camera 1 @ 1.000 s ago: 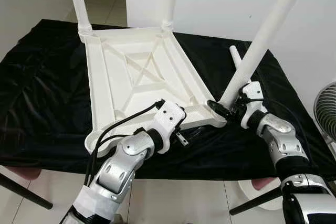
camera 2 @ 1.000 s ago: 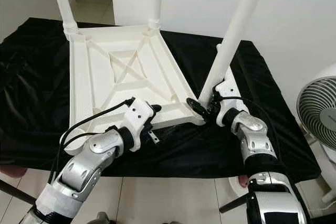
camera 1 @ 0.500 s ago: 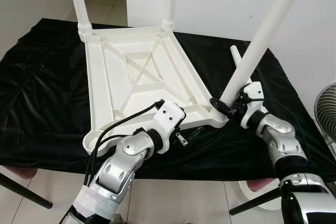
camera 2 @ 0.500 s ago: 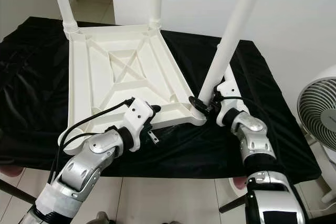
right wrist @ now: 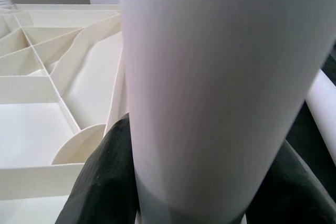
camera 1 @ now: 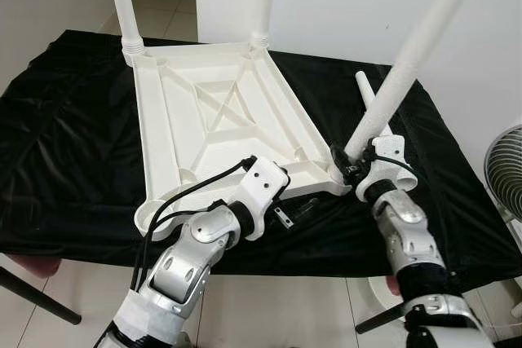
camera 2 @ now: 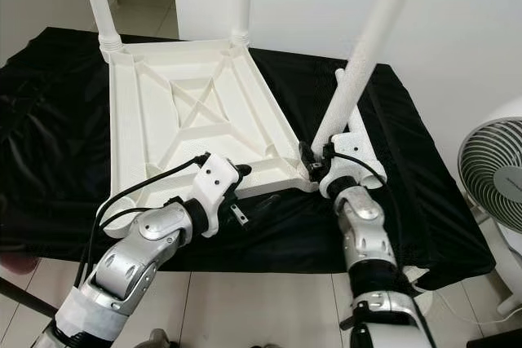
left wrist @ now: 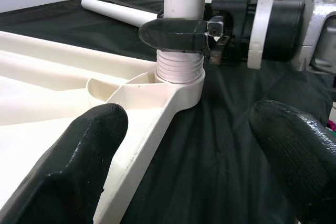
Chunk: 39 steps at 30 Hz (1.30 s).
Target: Building children table
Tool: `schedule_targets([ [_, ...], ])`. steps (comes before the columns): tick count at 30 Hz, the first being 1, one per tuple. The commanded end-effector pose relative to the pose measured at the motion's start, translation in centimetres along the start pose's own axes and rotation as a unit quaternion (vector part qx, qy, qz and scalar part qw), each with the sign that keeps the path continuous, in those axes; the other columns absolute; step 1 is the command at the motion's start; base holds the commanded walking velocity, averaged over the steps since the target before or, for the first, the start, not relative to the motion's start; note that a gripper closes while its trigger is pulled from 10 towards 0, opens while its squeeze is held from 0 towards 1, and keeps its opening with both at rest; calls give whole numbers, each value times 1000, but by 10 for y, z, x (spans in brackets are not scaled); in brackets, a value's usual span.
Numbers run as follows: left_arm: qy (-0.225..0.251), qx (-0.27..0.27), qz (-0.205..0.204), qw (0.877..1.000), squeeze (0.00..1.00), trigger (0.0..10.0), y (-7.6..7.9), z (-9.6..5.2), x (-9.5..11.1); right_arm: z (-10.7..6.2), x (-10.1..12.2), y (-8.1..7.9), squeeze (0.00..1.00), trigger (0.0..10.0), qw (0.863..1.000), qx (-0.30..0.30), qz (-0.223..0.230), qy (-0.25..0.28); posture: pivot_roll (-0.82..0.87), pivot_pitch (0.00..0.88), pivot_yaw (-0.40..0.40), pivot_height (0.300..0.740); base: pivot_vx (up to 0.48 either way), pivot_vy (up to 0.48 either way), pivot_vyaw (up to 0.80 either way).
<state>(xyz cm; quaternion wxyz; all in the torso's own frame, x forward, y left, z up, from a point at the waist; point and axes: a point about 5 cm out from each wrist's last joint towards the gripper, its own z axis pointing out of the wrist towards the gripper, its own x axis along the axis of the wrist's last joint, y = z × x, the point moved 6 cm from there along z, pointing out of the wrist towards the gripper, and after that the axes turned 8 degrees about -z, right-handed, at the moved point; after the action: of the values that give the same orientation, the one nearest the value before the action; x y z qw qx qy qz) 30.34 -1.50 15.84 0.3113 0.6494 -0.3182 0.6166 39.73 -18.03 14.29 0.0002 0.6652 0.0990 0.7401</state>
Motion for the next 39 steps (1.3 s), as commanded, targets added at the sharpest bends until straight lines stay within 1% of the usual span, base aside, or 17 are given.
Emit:
schedule_targets([
  [1, -4, -13, -7, 1000, 0, 10000, 6, 1, -2, -5, -12, 9, 0, 0, 999, -32, 7, -26, 99, 75, -64, 740, 0, 0, 0],
  [4, -5, -15, -8, 1000, 0, 10000, 7, 1, -2, -8, -13, -2, 0, 0, 995, -88, 23, -38, 99, 75, -61, 740, 0, 0, 0],
  [6, -5, -16, -8, 1000, 0, 10000, 8, 1, -2, -9, -12, -4, 0, 0, 994, -100, 24, -40, 99, 75, -61, 740, 0, 0, 0],
  [10, -6, -17, -9, 1000, 0, 10000, 8, 0, -3, -14, -13, -14, 0, 0, 982, -170, 57, -57, 101, 75, -62, 740, 0, 0, 0],
  [12, -6, -17, -9, 1000, 0, 10000, 8, 0, -3, -14, -13, -14, 0, 0, 982, -170, 57, -57, 101, 75, -62, 740, 0, 0, 0],
  [13, -6, -18, -10, 1000, 0, 10000, 9, 0, -3, -15, -13, -17, 0, 0, 977, -191, 76, -61, 103, 75, -63, 740, 0, 0, 0],
  [14, -6, -18, -10, 1000, 0, 10000, 9, 0, -3, -15, -13, -17, 0, 0, 977, -191, 76, -61, 103, 75, -63, 740, 0, 0, 0],
  [15, -5, -17, -10, 1000, 0, 10000, 9, 0, -3, -16, -11, -18, 0, 3020, 975, -197, 80, -61, 104, 75, -63, 740, 0, 0, 0],
  [17, -5, -17, -11, 1000, 0, 10000, 9, 1, -2, -16, -10, -19, 0, 3020, 974, -201, 85, -61, 105, 75, -63, 740, 0, 0, 0],
  [18, -5, -17, -12, 1000, 0, 10000, 9, 1, -2, -16, -9, -20, 0, 10000, 974, -201, 84, -60, 105, 74, -63, 740, 0, 0, 0],
  [21, -5, -17, -12, 1000, 0, 10000, 10, 1, -2, -16, -8, -19, 0, 10000, 975, -198, 84, -57, 105, 73, -63, 740, 0, 0, 0],
  [22, -4, -17, -12, 1000, 0, 10000, 10, 1, -2, -15, -5, -18, 671, 10000, 976, -194, 83, -50, 104, 73, -63, 740, 0, 0, 0],
  [23, -4, -17, -12, 1000, 0, 10000, 10, 1, -2, -15, -3, -16, 1000, 10000, 977, -193, 82, -46, 104, 71, -63, 740, 0, 0, 0],
  [26, -3, -18, -12, 1000, 0, 10000, 10, 1, -1, -15, -1, -18, 1000, 10000, 979, -175, 96, -40, 103, 71, -63, 740, 0, 0, 0],
  [34, -3, -19, -12, 1000, 0, 10000, 10, 2, -1, -21, -1, -10, 1000, 10000, 991, -109, 71, -29, 98, 60, -65, 740, 0, 0, 0],
  [38, -3, -20, -12, 1000, 0, 10000, 10, 2, -1, -22, -3, -9, 1000, 10000, 993, -94, 63, -29, 96, 56, -65, 740, 0, 0, 0],
  [39, -5, -21, -11, 1000, 0, 10000, 10, 2, -2, -20, -3, -15, 0, 10000, 998, -35, 48, -26, 97, 49, -63, 740, 0, 0, 0],
])
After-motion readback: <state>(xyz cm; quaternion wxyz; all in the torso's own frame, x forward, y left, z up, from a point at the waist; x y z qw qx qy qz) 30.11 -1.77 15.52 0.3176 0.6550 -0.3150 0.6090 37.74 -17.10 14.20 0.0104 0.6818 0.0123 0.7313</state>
